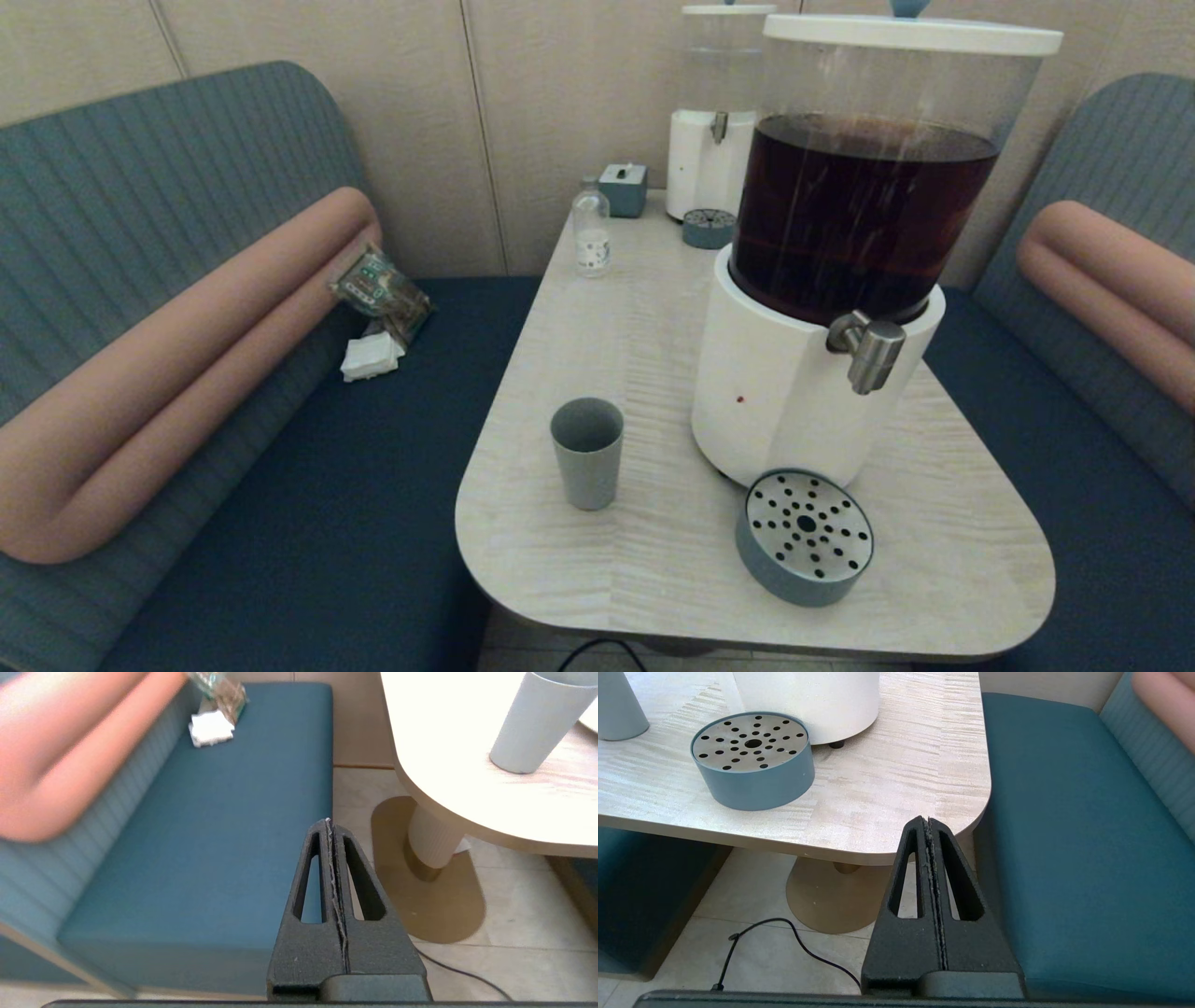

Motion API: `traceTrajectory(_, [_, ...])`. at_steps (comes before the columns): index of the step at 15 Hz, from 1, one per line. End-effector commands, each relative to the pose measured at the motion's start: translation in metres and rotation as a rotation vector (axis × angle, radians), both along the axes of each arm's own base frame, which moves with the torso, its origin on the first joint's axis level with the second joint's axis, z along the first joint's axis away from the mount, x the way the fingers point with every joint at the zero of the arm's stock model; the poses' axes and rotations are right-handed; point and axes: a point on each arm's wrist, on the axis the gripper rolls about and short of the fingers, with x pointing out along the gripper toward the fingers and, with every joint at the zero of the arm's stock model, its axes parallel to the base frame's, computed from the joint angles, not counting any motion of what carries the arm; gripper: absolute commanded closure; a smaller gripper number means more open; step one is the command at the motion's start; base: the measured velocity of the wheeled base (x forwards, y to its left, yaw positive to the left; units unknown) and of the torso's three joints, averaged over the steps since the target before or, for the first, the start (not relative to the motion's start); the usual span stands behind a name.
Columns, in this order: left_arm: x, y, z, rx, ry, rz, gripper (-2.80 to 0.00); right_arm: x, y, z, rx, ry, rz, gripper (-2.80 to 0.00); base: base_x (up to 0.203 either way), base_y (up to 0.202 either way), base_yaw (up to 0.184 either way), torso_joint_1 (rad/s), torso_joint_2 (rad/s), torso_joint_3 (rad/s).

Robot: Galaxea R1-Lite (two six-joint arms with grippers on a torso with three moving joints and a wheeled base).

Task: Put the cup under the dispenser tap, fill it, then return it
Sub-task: Pick up the cup

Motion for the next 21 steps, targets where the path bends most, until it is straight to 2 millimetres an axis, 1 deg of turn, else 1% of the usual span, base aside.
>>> traceTrajectory(1, [0.000, 0.001, 0.001, -0.052, -0.005, 0.026, 0.00, 0.000, 0.000, 0.000, 0.000, -0.003, 0.002, 0.00, 0.000, 0.000, 0.000, 0.000, 0.00, 0.000])
traceTrajectory(4, [0.000, 0.001, 0.001, -0.101, -0.011, 0.051, 0.00, 0.000, 0.000, 0.000, 0.000, -0.003, 0.002, 0.00, 0.000, 0.000, 0.000, 0.000, 0.00, 0.000])
traceTrajectory(9, [0.000, 0.001, 0.001, -0.074, -0.020, 0.052, 0.00, 0.000, 0.000, 0.000, 0.000, -0.003, 0.002, 0.00, 0.000, 0.000, 0.000, 0.000, 0.00, 0.000])
traceTrajectory(10, [-0.001, 0.001, 0.006, -0.061, -0.039, 0.042, 0.00, 0.000, 0.000, 0.000, 0.000, -0.003, 0.002, 0.00, 0.000, 0.000, 0.000, 0.000, 0.00, 0.000])
traceTrajectory(11, [-0.005, 0.000, 0.019, -0.061, -0.075, 0.006, 0.00, 0.000, 0.000, 0.000, 0.000, -0.003, 0.002, 0.00, 0.000, 0.000, 0.000, 0.000, 0.00, 0.000])
traceTrajectory(12, [-0.010, -0.001, 0.037, -0.074, -0.106, -0.042, 0.00, 0.000, 0.000, 0.000, 0.000, -0.002, 0.002, 0.00, 0.000, 0.000, 0.000, 0.000, 0.00, 0.000])
traceTrajectory(14, [-0.019, -0.004, 0.083, -0.180, -0.128, -0.171, 0.00, 0.000, 0.000, 0.000, 0.000, -0.003, 0.002, 0.00, 0.000, 0.000, 0.000, 0.000, 0.00, 0.000])
traceTrajectory(15, [-0.015, -0.005, 0.104, -0.234, -0.105, -0.238, 0.00, 0.000, 0.000, 0.000, 0.000, -0.003, 0.002, 0.00, 0.000, 0.000, 0.000, 0.000, 0.00, 0.000])
traceTrajectory(16, [-0.003, -0.006, 0.125, -0.277, -0.071, -0.292, 0.00, 0.000, 0.000, 0.000, 0.000, -0.003, 0.002, 0.00, 0.000, 0.000, 0.000, 0.000, 0.00, 0.000])
traceTrajectory(18, [0.036, -0.007, 0.157, -0.308, -0.036, -0.366, 0.00, 0.000, 0.000, 0.000, 0.000, -0.004, 0.002, 0.00, 0.000, 0.000, 0.000, 0.000, 0.00, 0.000])
traceTrajectory(20, [0.087, -0.008, 0.173, -0.295, -0.042, -0.427, 0.00, 0.000, 0.000, 0.000, 0.000, -0.004, 0.002, 0.00, 0.000, 0.000, 0.000, 0.000, 0.00, 0.000])
traceTrajectory(21, [0.113, -0.008, 0.175, -0.277, -0.047, -0.451, 0.00, 0.000, 0.000, 0.000, 0.000, -0.002, 0.002, 0.00, 0.000, 0.000, 0.000, 0.000, 0.00, 0.000])
